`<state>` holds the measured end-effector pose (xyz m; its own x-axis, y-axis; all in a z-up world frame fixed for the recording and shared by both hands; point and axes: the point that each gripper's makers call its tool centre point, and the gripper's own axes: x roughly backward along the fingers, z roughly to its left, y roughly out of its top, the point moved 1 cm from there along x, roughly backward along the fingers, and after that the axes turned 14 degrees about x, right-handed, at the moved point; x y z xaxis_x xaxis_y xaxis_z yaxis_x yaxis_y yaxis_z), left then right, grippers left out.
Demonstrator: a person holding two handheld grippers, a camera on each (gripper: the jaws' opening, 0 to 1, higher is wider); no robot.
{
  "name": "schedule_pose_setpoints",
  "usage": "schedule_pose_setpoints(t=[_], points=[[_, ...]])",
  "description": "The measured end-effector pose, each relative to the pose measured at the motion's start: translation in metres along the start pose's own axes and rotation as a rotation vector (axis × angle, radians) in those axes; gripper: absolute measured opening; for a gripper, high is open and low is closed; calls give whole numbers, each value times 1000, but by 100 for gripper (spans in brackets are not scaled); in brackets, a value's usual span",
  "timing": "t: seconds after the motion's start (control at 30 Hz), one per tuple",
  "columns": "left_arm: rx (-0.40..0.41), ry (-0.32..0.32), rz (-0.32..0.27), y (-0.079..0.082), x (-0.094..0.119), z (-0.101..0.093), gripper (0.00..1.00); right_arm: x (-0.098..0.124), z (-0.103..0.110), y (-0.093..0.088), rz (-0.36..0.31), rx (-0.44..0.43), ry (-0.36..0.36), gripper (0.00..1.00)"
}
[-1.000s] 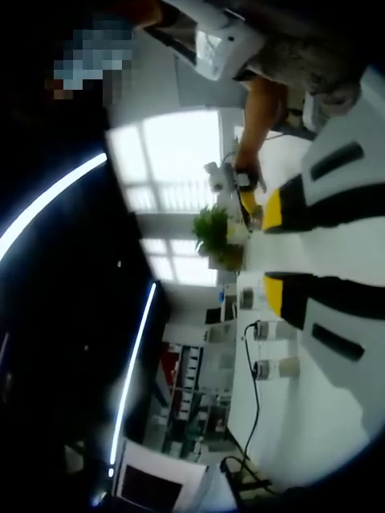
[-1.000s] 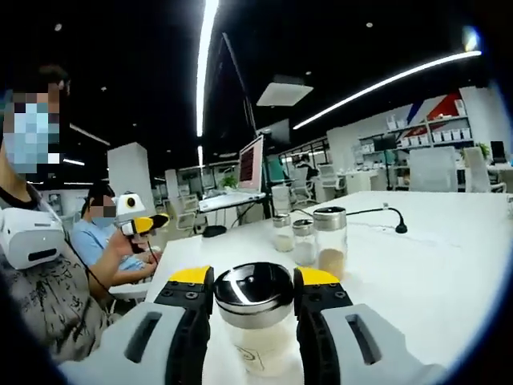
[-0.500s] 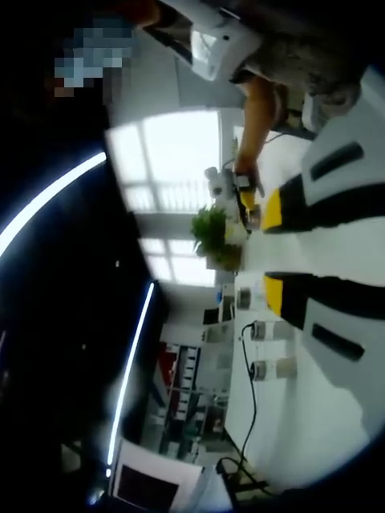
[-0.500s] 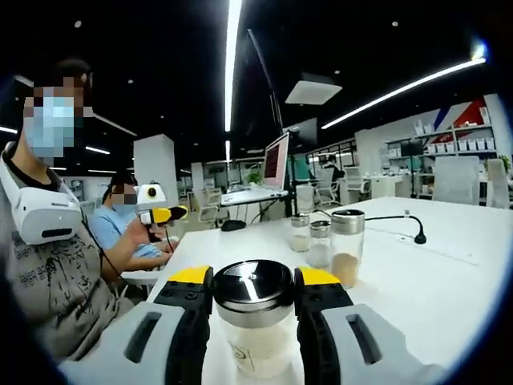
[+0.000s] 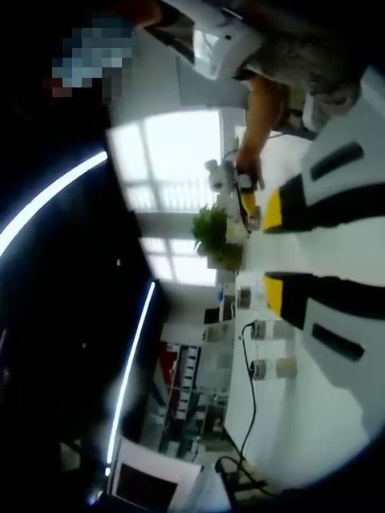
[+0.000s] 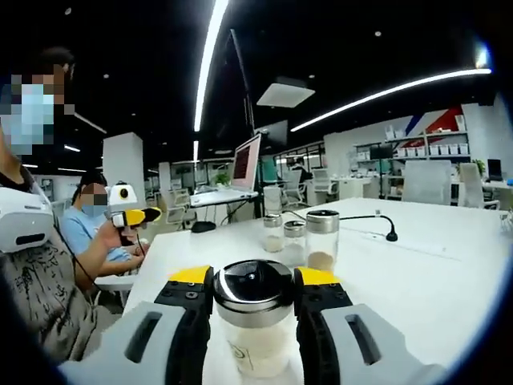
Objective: Rotate the seasoning bottle until the label or dispensing opening points toward the visible target arrow and the bottle remains upright within the marked orientation range
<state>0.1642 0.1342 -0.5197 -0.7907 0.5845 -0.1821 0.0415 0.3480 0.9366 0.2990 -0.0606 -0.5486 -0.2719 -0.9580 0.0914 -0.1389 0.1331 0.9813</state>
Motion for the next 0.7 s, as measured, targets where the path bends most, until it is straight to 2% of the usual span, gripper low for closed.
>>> schedule_pose_setpoints(t=[0.43, 0.53, 0.7], points=[[0, 0, -4, 0, -1, -2, 20, 4, -1, 0, 32, -23, -228, 39], [1, -3, -1, -1, -2, -2, 20, 3, -2, 0, 30, -35, -265, 39], [-4, -4, -4, 2, 0, -3, 20, 3, -3, 0, 25, -38, -276, 40]])
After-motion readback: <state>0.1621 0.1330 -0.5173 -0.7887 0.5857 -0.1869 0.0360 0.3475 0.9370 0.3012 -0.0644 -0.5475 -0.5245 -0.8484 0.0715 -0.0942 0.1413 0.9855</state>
